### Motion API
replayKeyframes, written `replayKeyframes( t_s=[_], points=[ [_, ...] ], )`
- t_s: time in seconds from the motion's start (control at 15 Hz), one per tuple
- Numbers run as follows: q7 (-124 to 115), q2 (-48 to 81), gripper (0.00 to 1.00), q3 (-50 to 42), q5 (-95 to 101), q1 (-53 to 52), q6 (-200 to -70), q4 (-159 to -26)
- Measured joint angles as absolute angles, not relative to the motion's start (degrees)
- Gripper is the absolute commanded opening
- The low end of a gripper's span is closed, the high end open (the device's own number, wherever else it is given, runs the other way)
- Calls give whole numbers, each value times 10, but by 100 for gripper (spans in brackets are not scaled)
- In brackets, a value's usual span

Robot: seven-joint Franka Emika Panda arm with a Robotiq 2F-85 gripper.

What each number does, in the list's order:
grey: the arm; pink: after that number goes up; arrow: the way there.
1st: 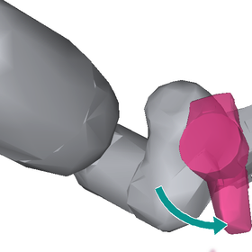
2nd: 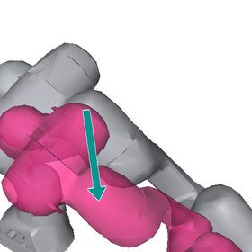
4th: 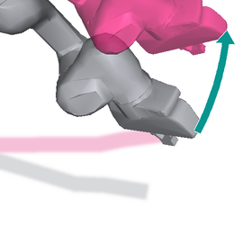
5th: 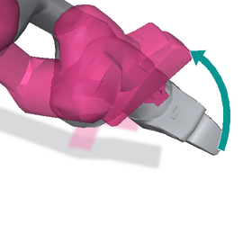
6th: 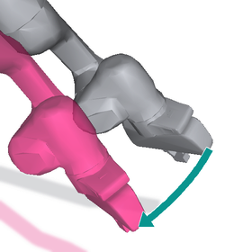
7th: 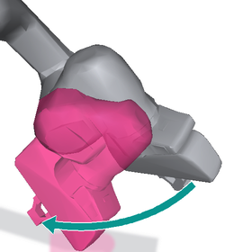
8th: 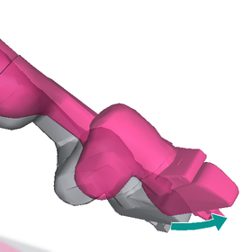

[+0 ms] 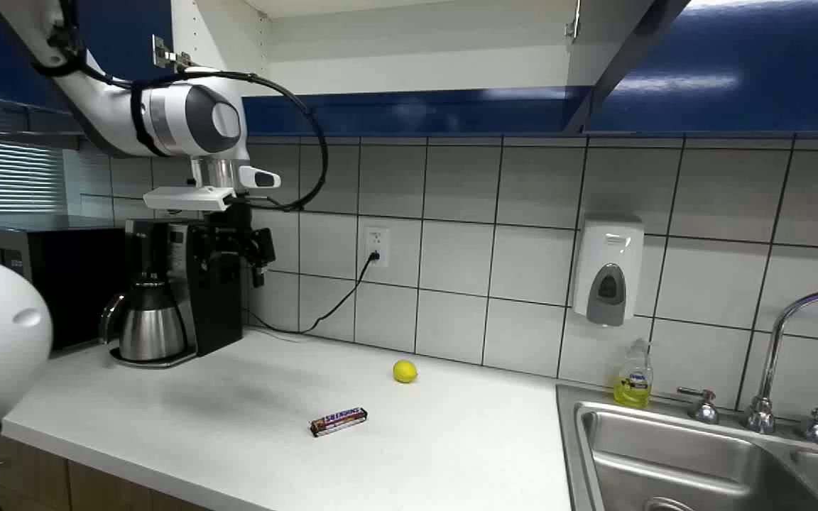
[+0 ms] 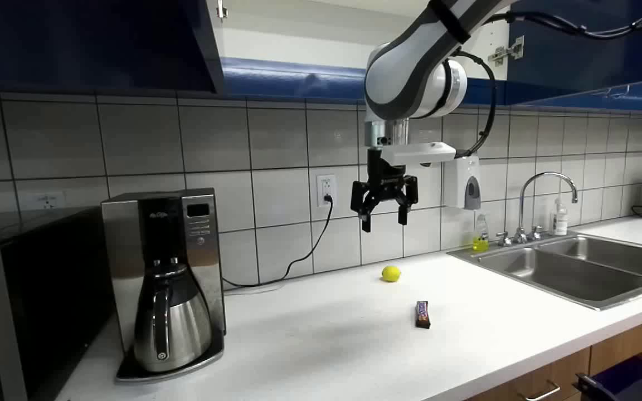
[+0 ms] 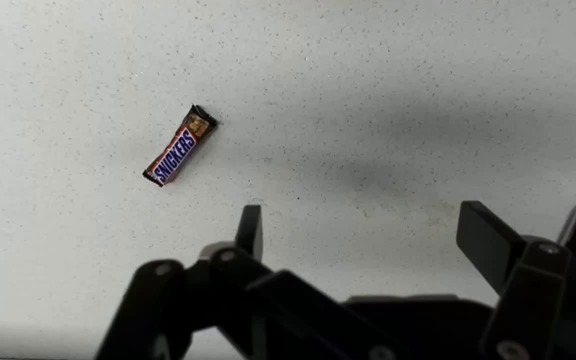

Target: Put the chocolate bar inside the cupboard

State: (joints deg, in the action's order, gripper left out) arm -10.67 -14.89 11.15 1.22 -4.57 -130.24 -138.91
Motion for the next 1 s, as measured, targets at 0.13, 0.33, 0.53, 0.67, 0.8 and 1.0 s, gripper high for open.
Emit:
replayKeyframes(
  t_s=[0.13, 0.33, 0.53, 0.67, 0.8, 1.0],
  points=[
    [-107, -148, 100, 111, 12, -46, -1302, -1389],
    [-107, -147, 100, 110, 11, -46, -1302, -1389],
    [-107, -138, 100, 102, 6, -46, -1302, -1389],
    [-107, -128, 100, 92, -3, -46, -1302, -1389],
    [-107, -118, 100, 79, -12, -45, -1302, -1390],
    [-107, -102, 100, 59, -20, -40, -1308, -1391]
  ],
)
